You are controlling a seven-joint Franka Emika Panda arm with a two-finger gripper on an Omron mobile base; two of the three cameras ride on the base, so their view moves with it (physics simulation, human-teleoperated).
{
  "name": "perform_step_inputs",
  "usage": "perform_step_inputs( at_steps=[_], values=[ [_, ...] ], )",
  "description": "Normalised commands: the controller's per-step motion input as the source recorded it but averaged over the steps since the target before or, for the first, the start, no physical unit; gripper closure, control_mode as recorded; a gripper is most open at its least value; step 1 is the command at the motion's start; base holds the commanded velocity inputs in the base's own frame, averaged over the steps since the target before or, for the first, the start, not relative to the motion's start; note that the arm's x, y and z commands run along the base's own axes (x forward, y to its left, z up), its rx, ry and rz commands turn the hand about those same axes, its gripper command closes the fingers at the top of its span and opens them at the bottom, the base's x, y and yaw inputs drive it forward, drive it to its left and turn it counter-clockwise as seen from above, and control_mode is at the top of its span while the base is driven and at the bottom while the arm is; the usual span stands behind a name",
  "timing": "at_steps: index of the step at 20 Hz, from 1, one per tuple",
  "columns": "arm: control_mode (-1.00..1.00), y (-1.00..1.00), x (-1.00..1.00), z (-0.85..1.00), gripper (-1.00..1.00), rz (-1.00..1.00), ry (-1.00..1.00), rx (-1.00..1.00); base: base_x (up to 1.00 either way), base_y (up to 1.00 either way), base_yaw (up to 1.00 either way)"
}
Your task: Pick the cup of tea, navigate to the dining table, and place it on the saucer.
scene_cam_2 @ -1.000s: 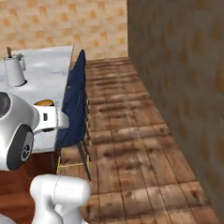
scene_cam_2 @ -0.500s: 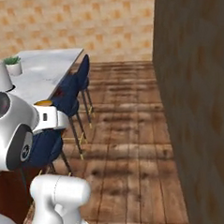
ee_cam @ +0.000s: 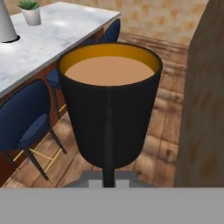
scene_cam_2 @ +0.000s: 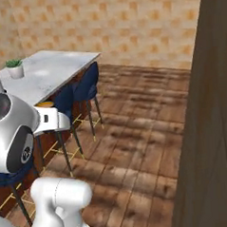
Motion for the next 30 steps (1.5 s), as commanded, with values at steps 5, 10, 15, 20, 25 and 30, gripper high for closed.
perform_step_inputs(
  at_steps=[5, 10, 15, 20, 25, 30],
  values=[
    [1.0, 0.0, 0.0, 0.0, 1.0, 0.0, 0.0, 0.0, 1.0, -0.86, 0.52],
    [1.0, 0.0, 0.0, 0.0, 1.0, 0.0, 0.0, 0.0, 1.0, -0.87, 0.52],
    [1.0, 0.0, 0.0, 0.0, 1.0, 0.0, 0.0, 0.0, 1.0, -0.88, 0.55],
    [1.0, 0.0, 0.0, 0.0, 1.0, 0.0, 0.0, 0.0, 1.0, -0.85, 0.56],
    [1.0, 0.0, 0.0, 0.0, 1.0, 0.0, 0.0, 0.0, 0.93, -0.74, 0.65],
    [1.0, 0.0, 0.0, 0.0, 1.0, 0.0, 0.0, 0.0, 0.46, -0.99, 0.53]
  ],
)
